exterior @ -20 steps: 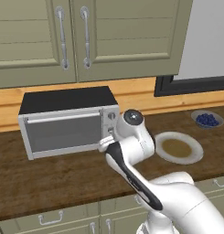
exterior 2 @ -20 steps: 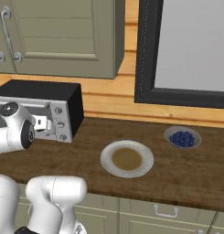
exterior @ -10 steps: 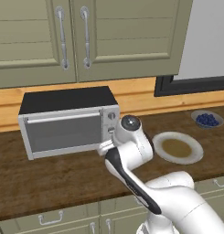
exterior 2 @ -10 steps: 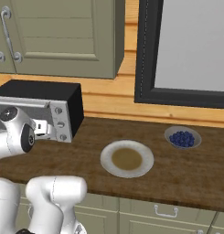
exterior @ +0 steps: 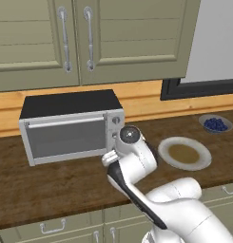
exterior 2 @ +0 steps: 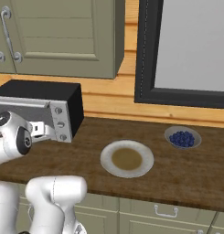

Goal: Pick up the kebab skewer and baguette bread, and place them inside the toaster oven. Close the toaster oven door and start by setting the timer.

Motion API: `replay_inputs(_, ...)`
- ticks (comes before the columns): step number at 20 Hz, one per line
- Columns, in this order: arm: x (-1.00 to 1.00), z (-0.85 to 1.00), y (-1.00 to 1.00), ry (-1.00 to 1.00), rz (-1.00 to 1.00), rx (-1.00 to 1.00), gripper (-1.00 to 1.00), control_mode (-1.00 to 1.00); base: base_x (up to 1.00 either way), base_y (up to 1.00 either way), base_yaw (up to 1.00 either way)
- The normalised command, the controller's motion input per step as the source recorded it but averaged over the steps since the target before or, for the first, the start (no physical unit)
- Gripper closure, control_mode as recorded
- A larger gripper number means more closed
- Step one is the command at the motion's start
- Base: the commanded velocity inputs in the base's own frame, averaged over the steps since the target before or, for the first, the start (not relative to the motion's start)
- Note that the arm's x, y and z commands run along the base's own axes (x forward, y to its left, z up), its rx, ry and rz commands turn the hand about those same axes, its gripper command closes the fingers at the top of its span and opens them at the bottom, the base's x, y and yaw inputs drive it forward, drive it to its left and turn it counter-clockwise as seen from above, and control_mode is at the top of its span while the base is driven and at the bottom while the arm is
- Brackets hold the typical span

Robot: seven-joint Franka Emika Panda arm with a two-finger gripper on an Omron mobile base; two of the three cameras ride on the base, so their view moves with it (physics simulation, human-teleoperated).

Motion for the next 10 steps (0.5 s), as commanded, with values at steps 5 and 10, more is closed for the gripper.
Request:
replay_inputs(5, -0.20, 0.22, -0.02, 0.10, 0.29, -0.50, -1.00, -1.00, 0.00, 0.00, 0.00)
replay_inputs(10, -0.16, 0.05, -0.05, 0.20, 0.43, -0.64, -1.00, -1.00, 0.00, 0.00, 0.00)
